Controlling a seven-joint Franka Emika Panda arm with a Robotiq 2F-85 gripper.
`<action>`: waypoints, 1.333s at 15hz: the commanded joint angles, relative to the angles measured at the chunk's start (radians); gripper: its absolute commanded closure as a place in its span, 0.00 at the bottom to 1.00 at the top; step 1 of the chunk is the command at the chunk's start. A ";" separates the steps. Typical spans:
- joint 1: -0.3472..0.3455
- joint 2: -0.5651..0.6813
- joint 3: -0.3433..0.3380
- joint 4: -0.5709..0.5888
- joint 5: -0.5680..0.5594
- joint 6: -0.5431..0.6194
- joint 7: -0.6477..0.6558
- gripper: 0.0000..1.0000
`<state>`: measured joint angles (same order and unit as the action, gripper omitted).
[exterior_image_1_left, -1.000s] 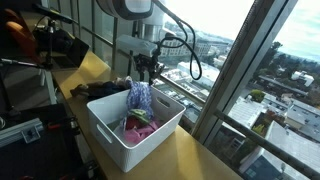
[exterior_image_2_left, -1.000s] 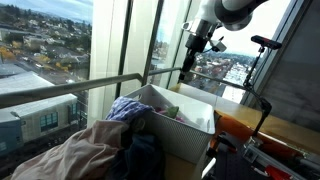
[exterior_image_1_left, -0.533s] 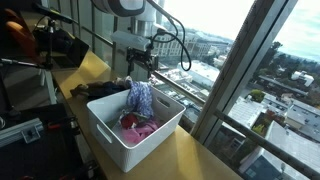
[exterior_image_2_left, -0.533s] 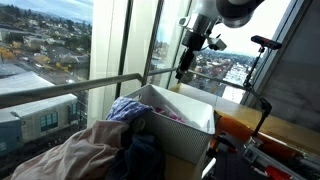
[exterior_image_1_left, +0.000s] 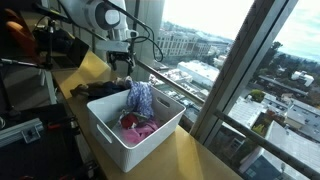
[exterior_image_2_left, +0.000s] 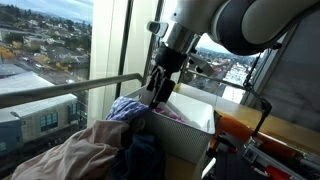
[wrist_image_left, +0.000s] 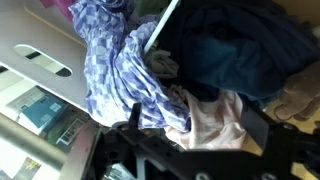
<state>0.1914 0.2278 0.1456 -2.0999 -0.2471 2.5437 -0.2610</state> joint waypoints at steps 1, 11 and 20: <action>0.077 0.136 -0.021 0.082 -0.200 0.077 0.104 0.00; 0.231 0.416 -0.099 0.371 -0.470 0.076 0.231 0.00; 0.194 0.548 -0.155 0.460 -0.492 0.064 0.221 0.00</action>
<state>0.3939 0.7448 -0.0052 -1.6829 -0.7340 2.6314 -0.0449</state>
